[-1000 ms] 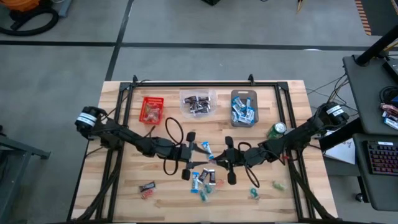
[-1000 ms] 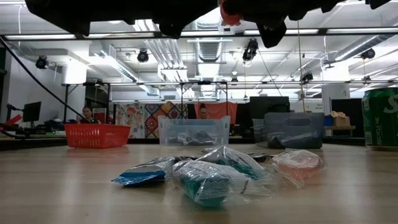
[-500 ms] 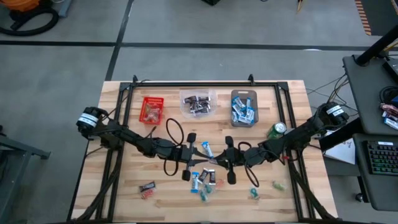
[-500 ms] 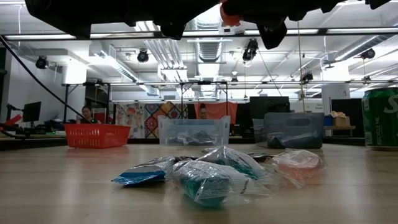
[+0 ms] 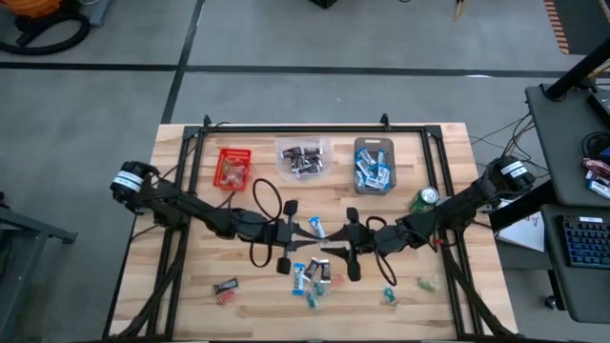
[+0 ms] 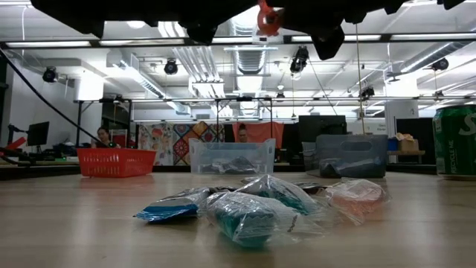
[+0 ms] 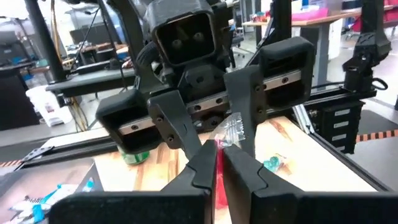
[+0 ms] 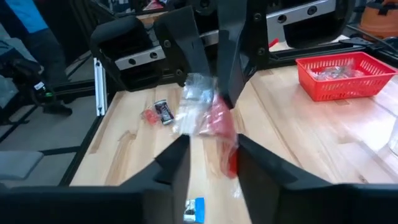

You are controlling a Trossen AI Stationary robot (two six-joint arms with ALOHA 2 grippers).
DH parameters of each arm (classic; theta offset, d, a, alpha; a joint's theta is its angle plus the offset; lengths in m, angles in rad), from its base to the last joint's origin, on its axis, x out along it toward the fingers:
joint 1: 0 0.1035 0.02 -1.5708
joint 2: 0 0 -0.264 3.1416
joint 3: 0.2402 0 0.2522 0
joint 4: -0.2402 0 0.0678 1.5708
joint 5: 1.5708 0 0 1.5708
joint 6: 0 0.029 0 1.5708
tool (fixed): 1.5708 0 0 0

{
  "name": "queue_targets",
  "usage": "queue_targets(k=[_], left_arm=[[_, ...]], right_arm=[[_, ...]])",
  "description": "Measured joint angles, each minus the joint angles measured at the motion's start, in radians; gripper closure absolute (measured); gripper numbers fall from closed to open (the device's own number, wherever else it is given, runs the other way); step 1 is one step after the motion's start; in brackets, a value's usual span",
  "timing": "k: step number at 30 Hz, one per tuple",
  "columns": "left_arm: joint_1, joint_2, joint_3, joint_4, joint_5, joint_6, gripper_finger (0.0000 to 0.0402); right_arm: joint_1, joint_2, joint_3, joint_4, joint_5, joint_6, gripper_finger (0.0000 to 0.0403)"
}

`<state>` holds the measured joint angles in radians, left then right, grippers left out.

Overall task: Sort candy
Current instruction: Put the red candy into the red bin

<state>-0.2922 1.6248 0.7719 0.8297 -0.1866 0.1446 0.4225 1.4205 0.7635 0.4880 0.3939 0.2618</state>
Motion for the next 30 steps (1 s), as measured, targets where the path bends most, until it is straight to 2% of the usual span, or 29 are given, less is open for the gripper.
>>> queue_targets(k=[2, 5, 8, 11, 16, 19, 21, 26, 30], left_arm=[[-0.001, -0.026, 0.000, -0.050, -0.042, -0.004, 0.0401], [-0.001, -0.085, 0.000, -0.189, -0.162, -0.012, 0.0401], [0.014, -0.178, 0.000, -0.451, -0.311, -0.079, 0.0401], [0.061, -0.292, 0.000, -0.754, -0.429, -0.211, 0.0401], [0.198, -0.436, 0.000, -1.224, -0.580, -0.447, 0.0401], [0.340, -0.485, -0.003, -1.432, -0.561, -0.553, 0.0401], [0.450, -0.495, -0.015, -1.504, -0.514, -0.583, 0.0401], [0.723, -0.469, -0.080, -1.458, -0.372, -0.508, 0.0401], [0.847, -0.431, -0.104, -1.375, -0.305, -0.443, 0.0401]], right_arm=[[0.000, -0.007, 0.000, -0.004, 0.003, -0.001, 0.0269], [-0.002, -0.019, 0.000, -0.014, 0.037, 0.011, 0.0241], [0.000, -0.032, 0.000, -0.012, 0.048, 0.040, 0.0222], [0.001, -0.039, 0.000, 0.002, 0.048, 0.044, 0.0212], [0.000, -0.040, 0.000, 0.001, 0.051, 0.045, 0.0209], [0.001, -0.039, 0.000, -0.002, 0.051, 0.045, 0.0209], [0.000, -0.039, 0.000, -0.003, 0.051, 0.043, 0.0209], [0.000, -0.039, 0.000, -0.006, 0.051, 0.044, 0.0209], [0.000, -0.038, 0.000, -0.012, 0.051, 0.054, 0.0209]])
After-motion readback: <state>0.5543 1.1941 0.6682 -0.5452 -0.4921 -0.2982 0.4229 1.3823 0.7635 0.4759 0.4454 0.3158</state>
